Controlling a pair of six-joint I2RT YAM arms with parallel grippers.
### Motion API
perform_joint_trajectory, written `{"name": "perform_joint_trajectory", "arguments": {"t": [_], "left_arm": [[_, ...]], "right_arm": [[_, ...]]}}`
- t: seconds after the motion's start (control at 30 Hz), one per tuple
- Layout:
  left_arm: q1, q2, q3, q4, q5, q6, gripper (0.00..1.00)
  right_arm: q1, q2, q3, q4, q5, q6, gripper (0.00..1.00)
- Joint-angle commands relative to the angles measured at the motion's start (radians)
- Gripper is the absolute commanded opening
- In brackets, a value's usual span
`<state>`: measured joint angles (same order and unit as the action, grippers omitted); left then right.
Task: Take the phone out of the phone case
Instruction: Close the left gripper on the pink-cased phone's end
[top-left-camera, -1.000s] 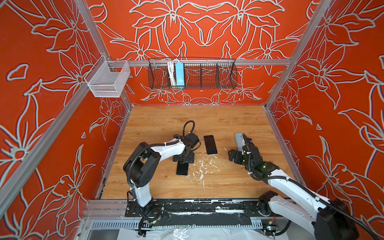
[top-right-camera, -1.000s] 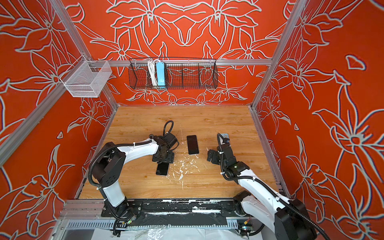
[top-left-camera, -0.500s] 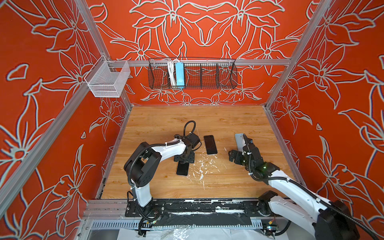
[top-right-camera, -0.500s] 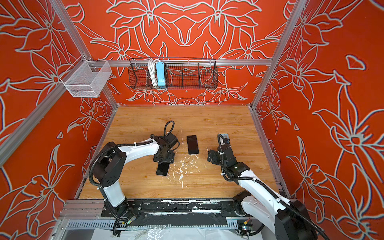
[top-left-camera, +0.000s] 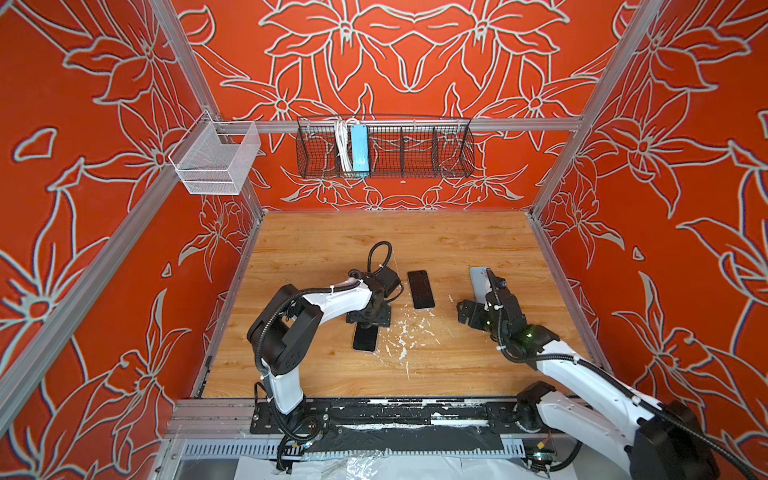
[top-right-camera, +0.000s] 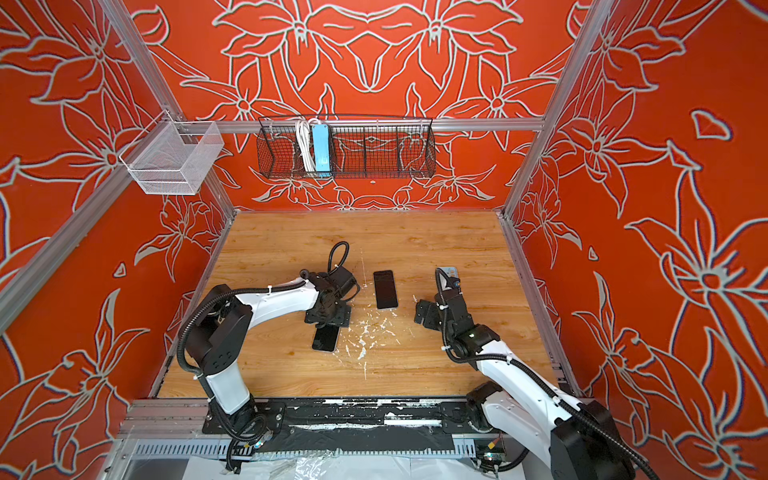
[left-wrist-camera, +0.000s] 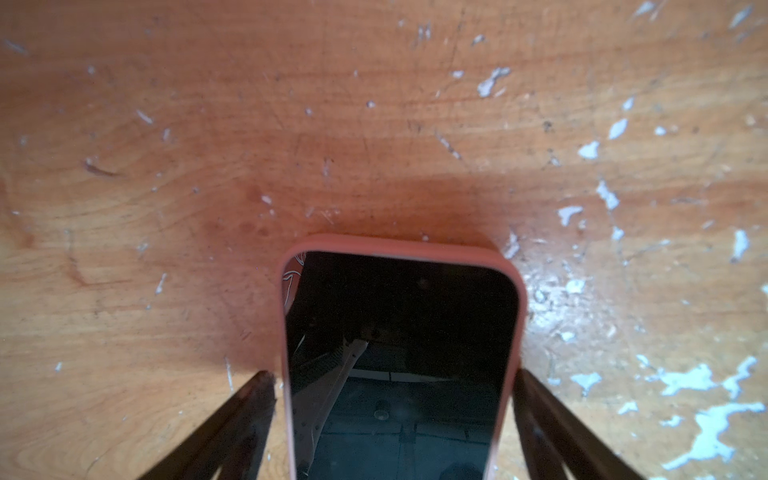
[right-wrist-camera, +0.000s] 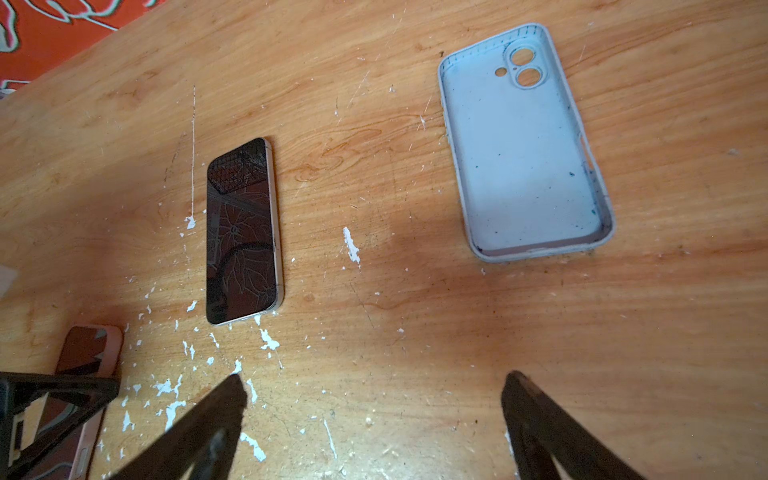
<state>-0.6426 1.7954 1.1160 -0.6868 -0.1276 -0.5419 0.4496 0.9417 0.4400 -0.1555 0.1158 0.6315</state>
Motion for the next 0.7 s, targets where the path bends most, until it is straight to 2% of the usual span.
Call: {"name": "perform_joint_trajectory", "arguments": {"t": [0.0, 0.67], "left_arm": [[-0.019, 0.031, -0.052, -0.049, 0.036, 0.018, 0.89], [-0.031, 0.022, -0.121, -0.028, 0.095, 0.008, 0.89]], "right_arm": [[0.007, -0.006, -0.013, 0.006, 0.021, 0.013, 0.98], [0.006, 0.006, -0.009, 0.007, 0.019, 0.009, 0.98]]}}
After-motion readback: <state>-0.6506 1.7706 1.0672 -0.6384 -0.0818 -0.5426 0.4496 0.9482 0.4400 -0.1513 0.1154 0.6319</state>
